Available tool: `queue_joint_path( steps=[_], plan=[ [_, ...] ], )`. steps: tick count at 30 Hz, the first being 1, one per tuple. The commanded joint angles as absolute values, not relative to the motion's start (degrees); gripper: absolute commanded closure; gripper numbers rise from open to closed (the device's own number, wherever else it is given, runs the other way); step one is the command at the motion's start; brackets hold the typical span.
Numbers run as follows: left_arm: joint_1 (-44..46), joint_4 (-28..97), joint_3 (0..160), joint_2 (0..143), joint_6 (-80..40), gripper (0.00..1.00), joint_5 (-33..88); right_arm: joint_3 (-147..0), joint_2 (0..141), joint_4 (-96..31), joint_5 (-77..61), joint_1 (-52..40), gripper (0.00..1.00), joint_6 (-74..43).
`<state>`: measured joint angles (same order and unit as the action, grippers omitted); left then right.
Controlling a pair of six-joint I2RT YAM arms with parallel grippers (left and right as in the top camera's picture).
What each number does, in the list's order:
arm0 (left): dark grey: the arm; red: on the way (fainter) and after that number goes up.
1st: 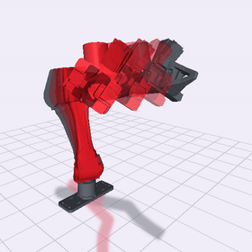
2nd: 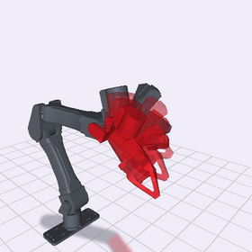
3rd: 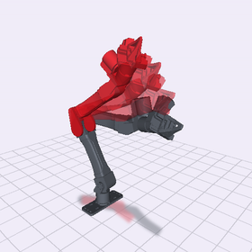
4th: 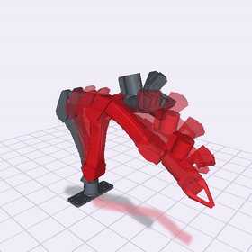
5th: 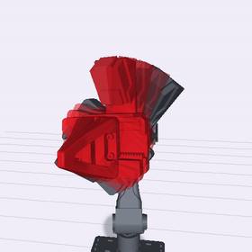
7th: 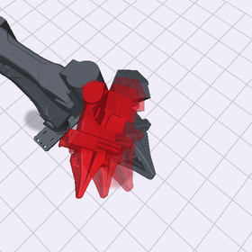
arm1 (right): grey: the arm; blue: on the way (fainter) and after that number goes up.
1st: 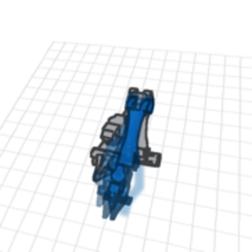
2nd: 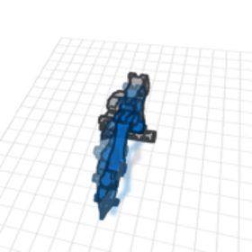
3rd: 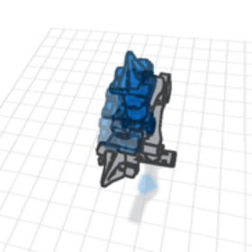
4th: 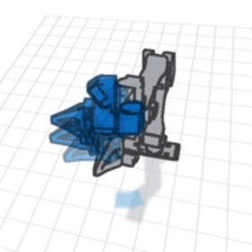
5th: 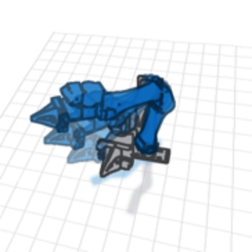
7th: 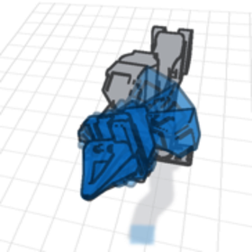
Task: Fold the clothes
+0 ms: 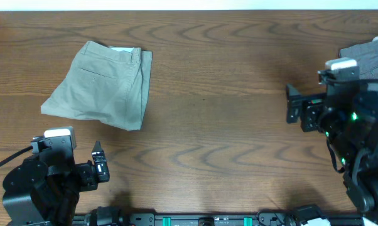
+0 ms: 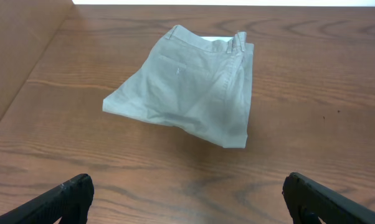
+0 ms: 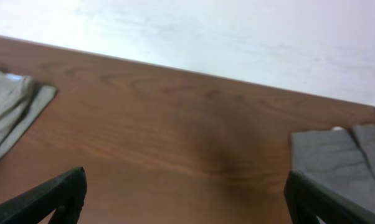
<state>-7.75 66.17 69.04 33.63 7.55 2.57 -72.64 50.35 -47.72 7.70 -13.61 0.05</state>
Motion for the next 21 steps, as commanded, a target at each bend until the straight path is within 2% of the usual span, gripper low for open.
queue_joint_path(
  steps=[1,7,12,17,21],
  plan=[
    [-7.6,66.2,68.9,33.6,7.9,0.02,2.1,-65.9,44.5,-44.2,9.5,-9.8,0.01,0.9],
    [-7.6,66.2,68.9,33.6,7.9,0.02,2.1,-45.9,32.2,-34.6,6.4,-4.7,0.01,0.7],
    [-7.6,66.2,68.9,33.6,7.9,0.02,2.1,-32.4,21.6,-27.2,6.2,-4.1,0.01,0.4],
    [-7.6,66.2,68.9,33.6,7.9,0.02,2.1,-24.5,12.4,-21.3,6.2,-4.1,0.01,0.4],
    [-7.6,66.2,68.9,33.6,7.9,0.02,2.1,-17.7,7.7,-9.6,6.2,-4.1,0.01,0.4]
  ],
)
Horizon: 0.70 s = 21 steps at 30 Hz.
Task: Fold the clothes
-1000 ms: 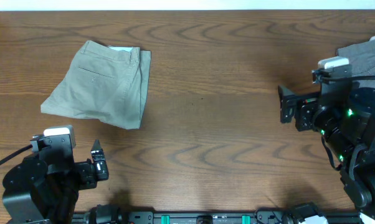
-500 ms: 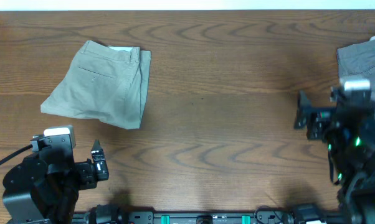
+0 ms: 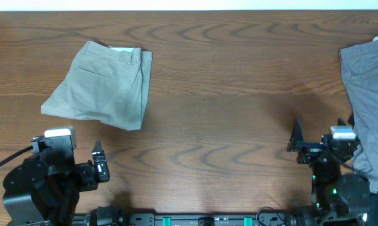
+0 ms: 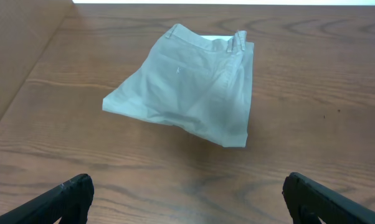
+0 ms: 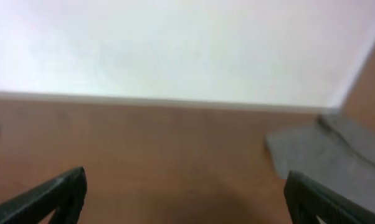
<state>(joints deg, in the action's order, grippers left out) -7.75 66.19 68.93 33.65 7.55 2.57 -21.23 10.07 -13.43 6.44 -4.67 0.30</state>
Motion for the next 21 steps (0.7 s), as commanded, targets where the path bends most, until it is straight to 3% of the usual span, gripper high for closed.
queue_joint_path(
  steps=[1,11,21],
  plan=[
    [-7.6,66.2,68.9,33.6,7.9,0.02,2.1,-16.0,6.9,-6.8,6.2,-4.1,0.01,0.5],
    [-7.6,66.2,68.9,33.6,7.9,0.02,2.1,-0.6,2.0,10.8,6.1,-4.2,0.01,-3.0],
    [-7.6,66.2,68.9,33.6,7.9,0.02,2.1,-0.3,0.3,-2.7,5.7,-6.6,0.01,-3.4]
  ],
)
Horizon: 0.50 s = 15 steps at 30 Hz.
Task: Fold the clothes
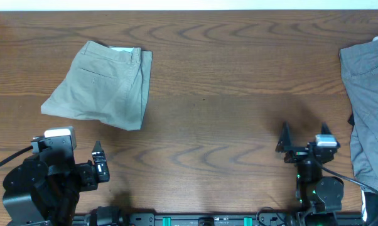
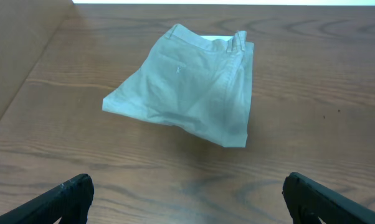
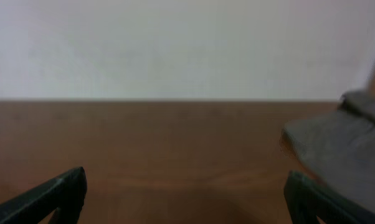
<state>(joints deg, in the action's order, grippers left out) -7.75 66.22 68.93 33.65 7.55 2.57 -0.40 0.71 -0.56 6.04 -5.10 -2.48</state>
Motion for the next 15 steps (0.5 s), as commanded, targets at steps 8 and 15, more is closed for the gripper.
queue_joint_path(
  steps=[8,15],
  plan=[
    [-7.6,66.2,68.9,33.6,7.9,0.02,2.1,-0.3,0.5,-3.7,5.3,-6.9,0.01,-3.4],
    [-7.6,66.2,68.9,33.6,7.9,0.02,2.1,-0.3,0.5,-3.7,5.3,-6.9,0.01,-3.4]
  ],
)
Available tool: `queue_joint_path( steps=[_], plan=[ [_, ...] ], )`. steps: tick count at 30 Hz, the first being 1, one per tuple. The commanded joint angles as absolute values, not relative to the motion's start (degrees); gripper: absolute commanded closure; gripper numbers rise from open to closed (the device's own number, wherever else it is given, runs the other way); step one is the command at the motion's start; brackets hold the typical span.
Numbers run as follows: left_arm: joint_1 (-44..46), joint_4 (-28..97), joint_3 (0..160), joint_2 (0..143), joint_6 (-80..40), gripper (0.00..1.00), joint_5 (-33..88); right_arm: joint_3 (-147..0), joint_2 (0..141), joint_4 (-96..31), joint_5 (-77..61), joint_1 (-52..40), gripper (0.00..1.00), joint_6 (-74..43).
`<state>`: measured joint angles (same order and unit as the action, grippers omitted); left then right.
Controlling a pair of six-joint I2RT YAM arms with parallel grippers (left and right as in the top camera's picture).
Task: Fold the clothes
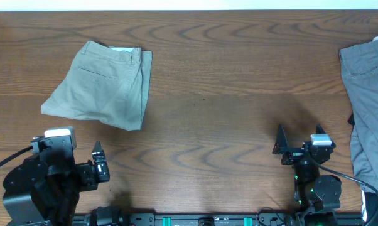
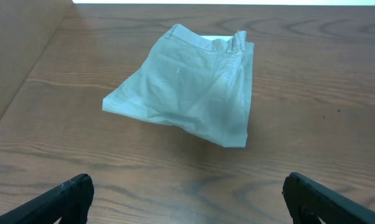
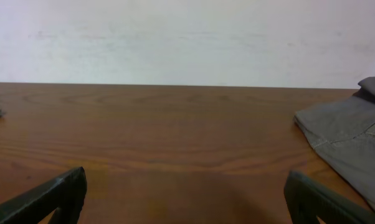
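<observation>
Khaki shorts (image 1: 101, 85) lie folded at the table's back left, also showing in the left wrist view as khaki shorts (image 2: 187, 87). A grey garment (image 1: 367, 94) lies loosely at the right edge, partly out of frame; in the right wrist view the grey garment (image 3: 346, 134) is ahead and to the right. My left gripper (image 2: 187, 202) is open at the front left, well short of the shorts. My right gripper (image 3: 187, 198) is open at the front right, low over bare wood, left of the grey garment. Neither holds anything.
The brown wooden table (image 1: 226, 81) runs between the two garments. A white wall (image 3: 187, 37) stands behind its far edge. Both arm bases sit along the front edge.
My right gripper has shifted slightly left at the front right, and its view now looks level across the table. The left arm and both garments are unchanged.
My right gripper was first out at the right edge, beside the grey garment, open. Then it stood back near the front right with the garment uncovered, and has edged left since. The left gripper stayed open at the front left; the shorts stayed folded.
</observation>
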<state>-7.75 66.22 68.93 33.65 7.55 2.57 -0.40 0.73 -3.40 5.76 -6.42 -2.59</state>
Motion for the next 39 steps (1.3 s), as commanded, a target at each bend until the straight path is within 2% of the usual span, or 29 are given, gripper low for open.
queue_joint_path(
  steps=[1,21,25,31,39],
  plan=[
    [-7.6,66.2,68.9,33.6,7.9,0.02,2.1,-0.3,0.5,-3.7,5.3,-6.9,0.01,-3.4],
    [-7.6,64.7,68.5,33.6,7.8,0.02,2.3,-0.3,0.5,-3.7,5.3,-6.9,0.01,-3.4],
    [-7.6,51.5,63.5,30.7,7.9,0.02,3.4,-0.3,0.5,-3.7,5.3,-6.9,0.01,-3.4],
    [-7.6,28.7,46.8,22.2,8.9,0.02,3.1,-0.3,0.5,-3.7,5.3,-6.9,0.01,-3.4],
    [-7.6,7.7,30.9,11.1,8.6,0.02,3.6,-0.3,0.5,-3.7,5.3,-6.9,0.01,-3.4]
  ],
)
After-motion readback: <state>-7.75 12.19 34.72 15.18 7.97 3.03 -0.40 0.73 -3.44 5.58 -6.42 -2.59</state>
